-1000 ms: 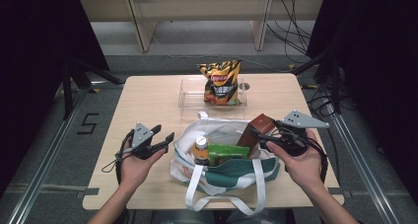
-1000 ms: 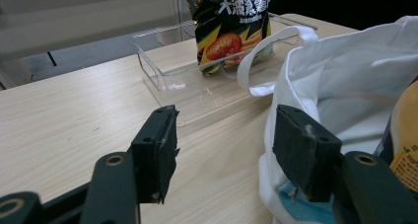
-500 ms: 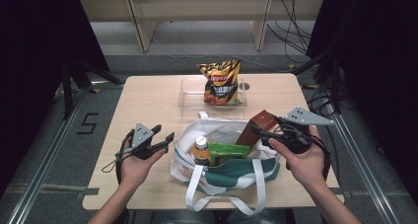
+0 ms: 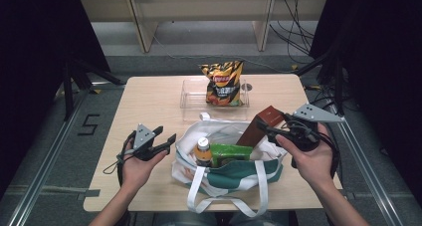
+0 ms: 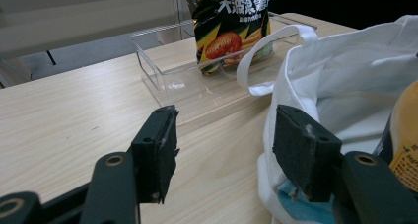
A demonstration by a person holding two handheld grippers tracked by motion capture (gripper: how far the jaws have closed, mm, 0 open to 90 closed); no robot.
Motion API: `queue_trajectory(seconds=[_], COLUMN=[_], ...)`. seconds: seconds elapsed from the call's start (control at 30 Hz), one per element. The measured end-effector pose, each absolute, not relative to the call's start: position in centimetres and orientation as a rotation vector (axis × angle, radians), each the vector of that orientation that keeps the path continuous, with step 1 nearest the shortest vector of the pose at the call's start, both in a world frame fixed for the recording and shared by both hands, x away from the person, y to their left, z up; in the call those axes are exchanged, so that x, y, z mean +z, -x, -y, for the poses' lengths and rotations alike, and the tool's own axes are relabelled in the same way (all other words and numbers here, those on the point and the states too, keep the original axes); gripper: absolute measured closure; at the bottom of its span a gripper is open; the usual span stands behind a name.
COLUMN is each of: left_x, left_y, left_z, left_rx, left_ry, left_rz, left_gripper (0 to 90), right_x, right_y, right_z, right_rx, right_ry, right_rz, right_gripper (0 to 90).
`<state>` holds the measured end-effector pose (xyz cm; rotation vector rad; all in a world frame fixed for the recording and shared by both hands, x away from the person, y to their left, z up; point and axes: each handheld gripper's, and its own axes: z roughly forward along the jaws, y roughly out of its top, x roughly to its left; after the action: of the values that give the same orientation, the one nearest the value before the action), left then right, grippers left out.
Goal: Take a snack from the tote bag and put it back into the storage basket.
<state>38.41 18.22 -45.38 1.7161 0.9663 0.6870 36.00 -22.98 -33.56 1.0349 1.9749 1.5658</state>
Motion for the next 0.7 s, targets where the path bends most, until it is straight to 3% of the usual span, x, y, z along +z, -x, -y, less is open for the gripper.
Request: queue_trajectory(seconds=[0.7], left_x=[-45.4], left_y=[-38.4], left_z=[-18.2], left_rx=[0.687], left_ry=[-1.715], left_rz=[-0.966], left_gripper=[42.0], right_x=[-31.6], right_y=[-36.1], right_z=[23.9], right_rx=[1.572], right_ry=[-1.029], right_rz=[-1.901], right_gripper=[38.9])
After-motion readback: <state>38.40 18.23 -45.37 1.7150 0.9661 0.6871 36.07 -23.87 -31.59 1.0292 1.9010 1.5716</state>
